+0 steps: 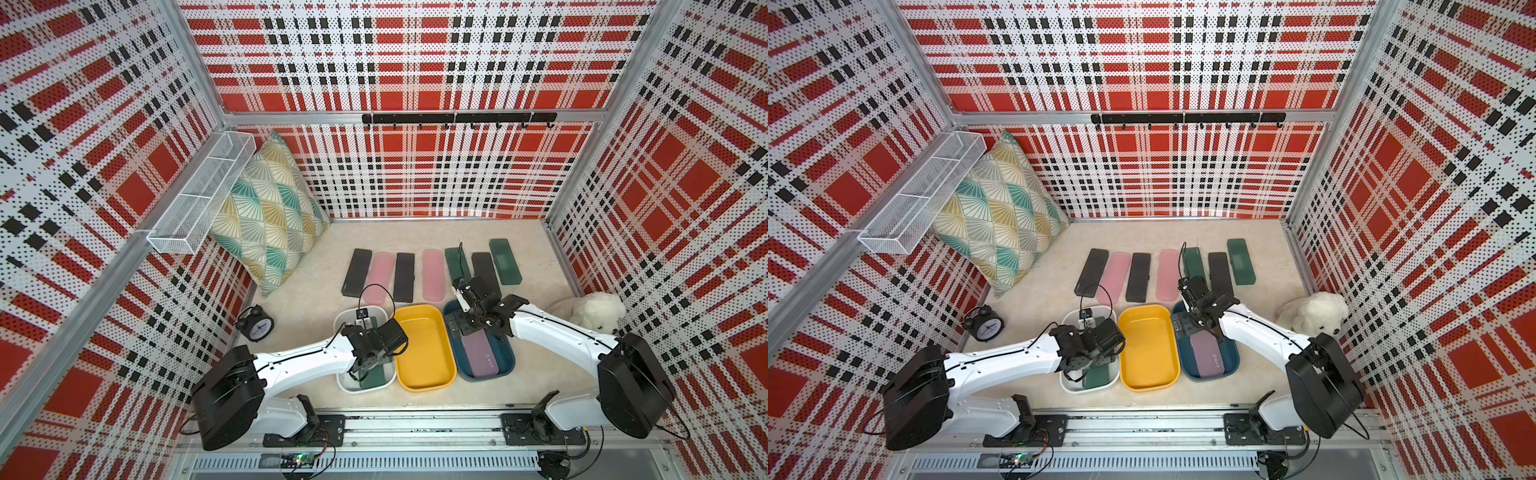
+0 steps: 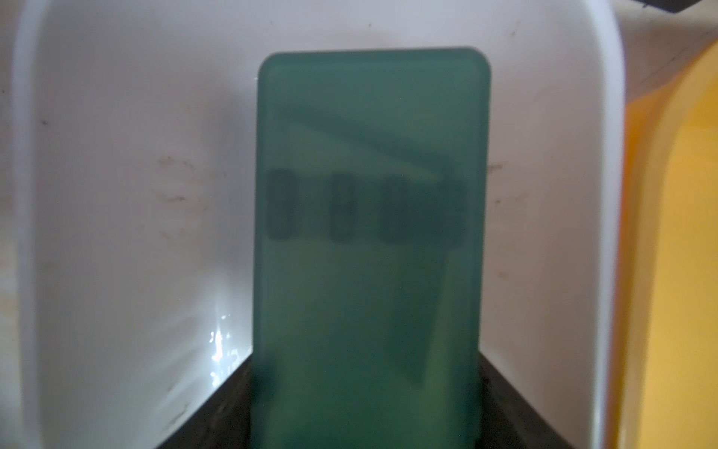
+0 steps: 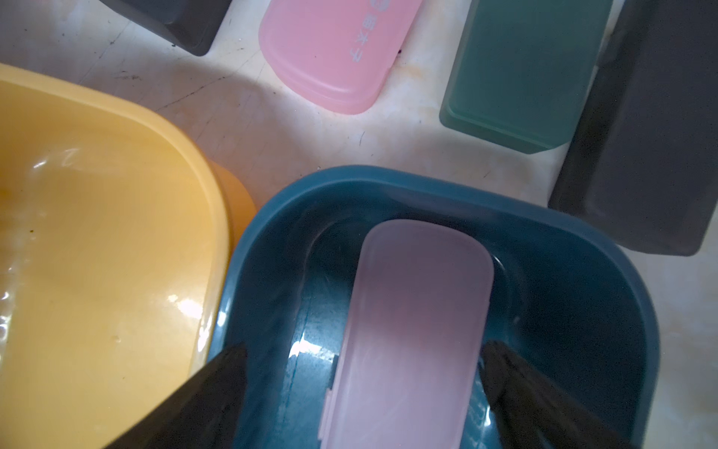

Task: Place the pencil cases by color into the storage box
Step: Place the pencil case at the storage box.

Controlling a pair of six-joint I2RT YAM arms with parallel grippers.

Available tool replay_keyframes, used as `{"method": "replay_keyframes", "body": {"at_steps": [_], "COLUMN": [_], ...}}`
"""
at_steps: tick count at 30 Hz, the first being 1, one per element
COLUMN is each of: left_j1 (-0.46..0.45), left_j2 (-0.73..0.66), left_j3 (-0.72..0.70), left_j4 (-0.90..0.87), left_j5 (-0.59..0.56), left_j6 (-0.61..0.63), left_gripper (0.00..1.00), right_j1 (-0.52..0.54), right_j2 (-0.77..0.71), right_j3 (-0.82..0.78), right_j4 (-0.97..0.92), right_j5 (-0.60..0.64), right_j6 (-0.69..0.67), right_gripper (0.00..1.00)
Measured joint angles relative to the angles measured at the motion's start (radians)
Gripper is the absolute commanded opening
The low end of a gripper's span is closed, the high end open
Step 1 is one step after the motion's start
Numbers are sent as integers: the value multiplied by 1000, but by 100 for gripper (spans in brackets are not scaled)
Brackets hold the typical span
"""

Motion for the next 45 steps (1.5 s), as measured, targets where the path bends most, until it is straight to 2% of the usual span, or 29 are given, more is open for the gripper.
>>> {"method": "replay_keyframes", "body": {"at_steps": [12,18,32,45], "left_j1": [39,42,35,-6], "left_j2": [61,66,82,79], "left_j3": [-38,-43,-41,94], "left_j4": [82,95,102,0], "left_j5": [31,35,34,-72], "left_j6": [11,16,35,34], "left_gripper": [77,83,85,85], "right_j1": [0,0,0,0], "right_j2": [0,0,0,-1], "right_j3": [-1,-4,-11,-11], "right_j4": [0,1,1,1], "right_j5": [-1,-4,-5,-4], "right_j6": [0,0,0,2], "right_gripper": [100,100,100,100]}}
